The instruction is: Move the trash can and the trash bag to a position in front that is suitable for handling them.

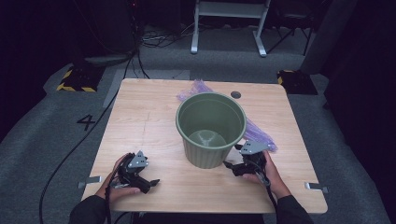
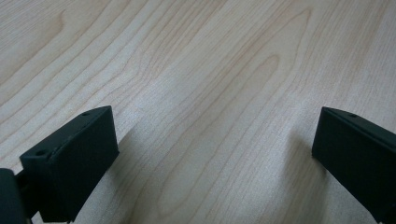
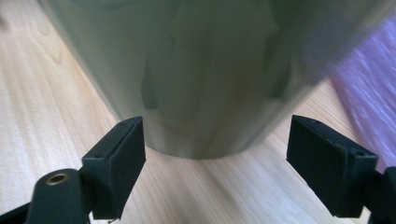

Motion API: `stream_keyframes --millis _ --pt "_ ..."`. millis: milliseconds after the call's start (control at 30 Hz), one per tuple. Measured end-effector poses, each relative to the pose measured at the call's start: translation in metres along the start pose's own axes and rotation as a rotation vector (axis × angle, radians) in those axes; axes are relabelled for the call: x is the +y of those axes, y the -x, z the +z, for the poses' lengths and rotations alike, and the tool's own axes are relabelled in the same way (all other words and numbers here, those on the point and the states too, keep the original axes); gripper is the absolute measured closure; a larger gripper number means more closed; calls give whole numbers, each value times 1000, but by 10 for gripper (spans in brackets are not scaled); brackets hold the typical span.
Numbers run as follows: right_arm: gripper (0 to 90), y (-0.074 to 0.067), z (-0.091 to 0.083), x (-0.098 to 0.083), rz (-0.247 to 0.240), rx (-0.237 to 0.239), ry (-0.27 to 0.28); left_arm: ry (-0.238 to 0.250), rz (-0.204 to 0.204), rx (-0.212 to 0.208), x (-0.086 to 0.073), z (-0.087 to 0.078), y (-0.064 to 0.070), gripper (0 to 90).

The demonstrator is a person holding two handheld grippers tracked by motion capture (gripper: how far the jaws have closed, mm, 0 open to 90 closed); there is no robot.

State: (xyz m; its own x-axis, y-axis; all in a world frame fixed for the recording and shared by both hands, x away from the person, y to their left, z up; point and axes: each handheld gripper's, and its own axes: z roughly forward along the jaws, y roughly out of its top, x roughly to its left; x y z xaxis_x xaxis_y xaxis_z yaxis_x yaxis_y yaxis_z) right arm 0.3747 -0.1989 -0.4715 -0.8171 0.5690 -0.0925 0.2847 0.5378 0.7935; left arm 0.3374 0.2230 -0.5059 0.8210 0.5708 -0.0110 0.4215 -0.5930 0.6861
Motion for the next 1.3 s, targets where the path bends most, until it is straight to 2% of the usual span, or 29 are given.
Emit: stream_keyframes --millis 133,367,567,600,667,700,733,767,833,867,900,933,967,1033,1067,1167,1267,1300 --pt "176 -5 5 4 -23 1 -10 0 0 0 0 0 0 0" --pt "178 -8 6 7 -22 10 -6 0 0 0 0 0 0 0" --pt "215 -11 5 8 -44 21 -5 0 0 0 0 0 0 0" --pt "230 -10 2 7 -48 8 -4 0 0 0 0 0 0 0" --pt "370 -7 -7 5 -52 -37 10 0 0 0 0 0 0 0" --pt "410 -4 -14 3 -49 -53 31 0 0 0 0 0 0 0" --pt "410 -4 -14 3 -49 -53 31 0 0 0 0 0 0 0" --pt "458 5 -30 -1 -31 -92 60 0 0 0 0 0 0 0" --pt "479 8 -35 -3 -27 -103 64 0 0 0 0 0 0 0" --pt "497 18 -48 -8 -8 -136 63 0 0 0 0 0 0 0" --pt "497 18 -48 -8 -8 -136 63 0 0 0 0 0 0 0" --pt "499 23 -54 -12 -2 -163 58 0 0 0 0 0 0 0" --pt "520 34 -65 -19 29 -198 59 0 0 -1 0 0 0 0" --pt "519 37 -68 -22 41 -208 57 -1 0 -1 0 0 0 0" --pt "492 45 -75 -27 57 -253 45 0 0 -1 0 0 0 0" --pt "463 56 -78 -35 66 -319 10 0 0 -1 0 0 0 0" --pt "463 63 -79 -41 91 -340 1 0 0 -1 0 0 0 0" --pt "467 70 -78 -46 111 -356 -10 0 0 -1 0 0 0 0"
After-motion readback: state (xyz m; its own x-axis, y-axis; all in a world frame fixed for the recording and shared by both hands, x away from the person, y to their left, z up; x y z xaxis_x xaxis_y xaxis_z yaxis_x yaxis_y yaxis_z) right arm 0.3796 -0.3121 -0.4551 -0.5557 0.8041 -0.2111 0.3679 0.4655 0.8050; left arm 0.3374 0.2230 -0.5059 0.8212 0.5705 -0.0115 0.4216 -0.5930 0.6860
